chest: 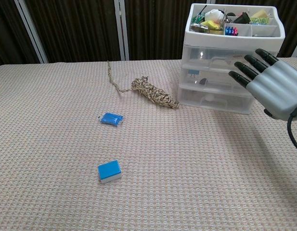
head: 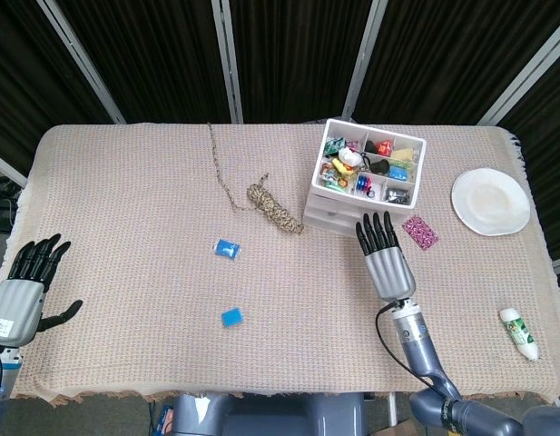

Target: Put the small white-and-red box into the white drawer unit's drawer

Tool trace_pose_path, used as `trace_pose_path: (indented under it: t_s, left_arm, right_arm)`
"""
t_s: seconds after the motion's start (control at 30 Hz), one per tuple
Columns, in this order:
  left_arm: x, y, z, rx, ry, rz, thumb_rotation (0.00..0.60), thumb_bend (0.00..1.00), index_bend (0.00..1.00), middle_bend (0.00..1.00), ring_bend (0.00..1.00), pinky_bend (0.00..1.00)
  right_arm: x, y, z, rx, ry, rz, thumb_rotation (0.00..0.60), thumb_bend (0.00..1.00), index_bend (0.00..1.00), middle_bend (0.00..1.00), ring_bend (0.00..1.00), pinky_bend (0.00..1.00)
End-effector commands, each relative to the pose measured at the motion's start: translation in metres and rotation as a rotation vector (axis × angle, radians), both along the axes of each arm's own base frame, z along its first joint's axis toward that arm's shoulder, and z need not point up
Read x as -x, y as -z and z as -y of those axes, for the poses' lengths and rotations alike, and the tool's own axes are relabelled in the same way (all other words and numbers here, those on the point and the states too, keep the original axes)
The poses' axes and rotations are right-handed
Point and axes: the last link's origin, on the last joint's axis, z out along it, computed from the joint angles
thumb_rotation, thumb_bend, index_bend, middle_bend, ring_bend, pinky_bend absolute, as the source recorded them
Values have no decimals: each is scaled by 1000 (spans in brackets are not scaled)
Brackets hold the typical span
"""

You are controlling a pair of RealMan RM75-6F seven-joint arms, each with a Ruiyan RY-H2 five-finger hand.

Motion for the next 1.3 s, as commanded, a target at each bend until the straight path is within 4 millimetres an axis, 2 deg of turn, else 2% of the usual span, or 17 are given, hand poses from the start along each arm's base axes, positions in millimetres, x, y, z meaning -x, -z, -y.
trace_pose_path:
  t_s: [0.03, 0.33, 0.57, 0.7, 0.83, 1.0, 1.13, 1.3]
  left_arm:
    - [0, 0, 0, 0, -1, -1, 600, 240, 37, 0, 0, 0]
    - [0, 0, 0, 0, -1, 0, 600, 241, 36, 0, 0, 0]
    - [0, 1, 0, 4, -1, -2, 600, 241, 36, 0, 0, 0]
    - [0, 0, 1, 2, -1, -2, 600, 240, 40, 0, 0, 0]
    - [0, 0, 1, 4, 0, -9, 600, 240, 46, 0, 0, 0]
    - [1, 0, 1, 7, -2, -24, 600, 241, 47, 0, 0, 0]
    - [2, 1, 2, 10, 2, -39, 600, 240, 47, 0, 0, 0]
    - [5, 1, 2, 20, -5, -84, 600, 243, 48, 0, 0, 0]
  right_arm:
    - [-1, 1, 1, 2, 10, 5, 600, 158, 47, 0, 0, 0]
    - [-2, 1, -2, 2, 28, 31, 600, 158, 47, 0, 0, 0]
    - [-14, -9, -30, -60, -16, 180, 600, 158, 47, 0, 0, 0]
    - [-18, -26, -45, -96, -17, 301, 600, 152, 47, 0, 0, 0]
    - [-16, -48, -59, -143, 26, 473, 600, 94, 41, 0, 0, 0]
    - [2, -91, -78, -219, 147, 674, 600, 30, 29, 0, 0, 0]
    - [15, -113, -90, -213, 183, 727, 600, 11, 24, 0, 0, 0]
    - [37, -139, -109, -194, 178, 715, 600, 8, 23, 0, 0, 0]
